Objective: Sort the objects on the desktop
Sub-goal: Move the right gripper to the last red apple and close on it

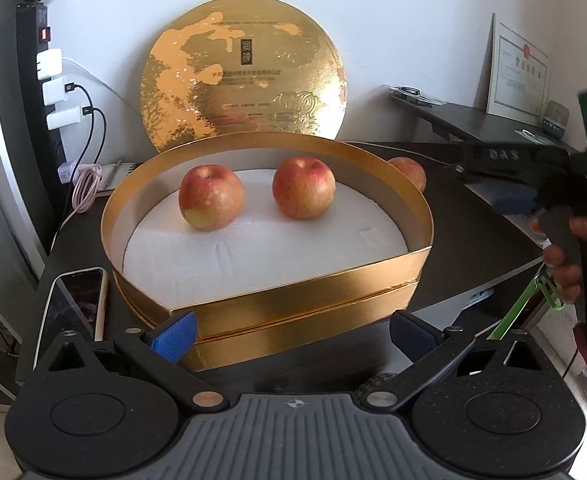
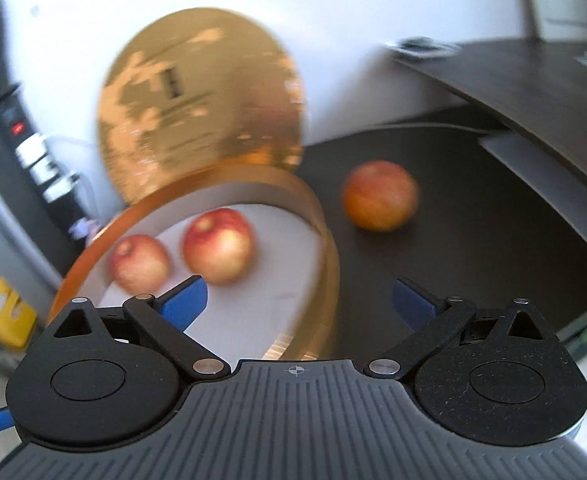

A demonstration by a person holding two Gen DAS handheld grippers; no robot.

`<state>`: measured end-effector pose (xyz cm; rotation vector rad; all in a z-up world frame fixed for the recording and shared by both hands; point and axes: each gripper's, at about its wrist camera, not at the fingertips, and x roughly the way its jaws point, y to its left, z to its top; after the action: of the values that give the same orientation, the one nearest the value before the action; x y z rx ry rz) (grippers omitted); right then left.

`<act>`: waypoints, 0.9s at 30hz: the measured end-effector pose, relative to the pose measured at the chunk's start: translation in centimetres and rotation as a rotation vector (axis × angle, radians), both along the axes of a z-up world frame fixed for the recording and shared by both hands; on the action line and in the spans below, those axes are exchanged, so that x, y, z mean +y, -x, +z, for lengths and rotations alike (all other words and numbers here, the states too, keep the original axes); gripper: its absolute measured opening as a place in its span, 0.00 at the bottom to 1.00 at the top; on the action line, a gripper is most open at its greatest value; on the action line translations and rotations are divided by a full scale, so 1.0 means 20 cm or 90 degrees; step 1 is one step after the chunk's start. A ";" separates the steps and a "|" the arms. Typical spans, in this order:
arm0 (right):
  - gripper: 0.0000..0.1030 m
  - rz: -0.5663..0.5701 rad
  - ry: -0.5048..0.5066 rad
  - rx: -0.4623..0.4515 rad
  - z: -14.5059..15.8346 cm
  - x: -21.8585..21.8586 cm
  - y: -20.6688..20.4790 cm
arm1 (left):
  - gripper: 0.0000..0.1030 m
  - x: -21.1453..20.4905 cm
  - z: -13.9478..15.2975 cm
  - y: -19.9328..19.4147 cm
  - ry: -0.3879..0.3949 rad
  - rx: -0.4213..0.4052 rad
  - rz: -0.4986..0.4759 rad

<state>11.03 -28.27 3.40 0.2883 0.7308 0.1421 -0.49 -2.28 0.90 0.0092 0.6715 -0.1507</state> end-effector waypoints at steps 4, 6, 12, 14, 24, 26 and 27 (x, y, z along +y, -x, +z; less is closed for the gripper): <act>0.97 -0.066 0.028 0.011 -0.05 -0.12 0.02 | 0.99 -0.05 0.02 0.00 -0.012 -0.010 -0.020; 0.97 -0.076 0.039 0.015 -0.06 -0.14 0.02 | 0.99 -0.08 0.03 0.01 -0.015 -0.023 -0.039; 0.97 -0.065 0.049 0.031 -0.11 -0.15 -0.02 | 0.99 -0.14 0.04 -0.01 -0.021 -0.033 -0.078; 0.97 -0.061 0.052 0.031 -0.12 -0.14 -0.03 | 0.99 -0.14 0.03 -0.02 -0.021 -0.031 -0.082; 0.97 -0.055 0.041 -0.016 -0.15 -0.19 -0.21 | 0.99 -0.17 0.01 -0.11 -0.012 -0.025 -0.100; 0.97 -0.043 0.038 -0.029 -0.17 -0.20 -0.28 | 0.99 -0.19 0.01 -0.13 -0.010 -0.022 -0.106; 0.97 -0.039 0.040 -0.037 -0.18 -0.21 -0.32 | 0.99 -0.19 0.00 -0.15 -0.009 -0.019 -0.109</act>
<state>17.39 -32.43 -0.27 0.2451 0.6667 0.0693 2.45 -6.12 1.00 0.0829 0.6412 -0.3090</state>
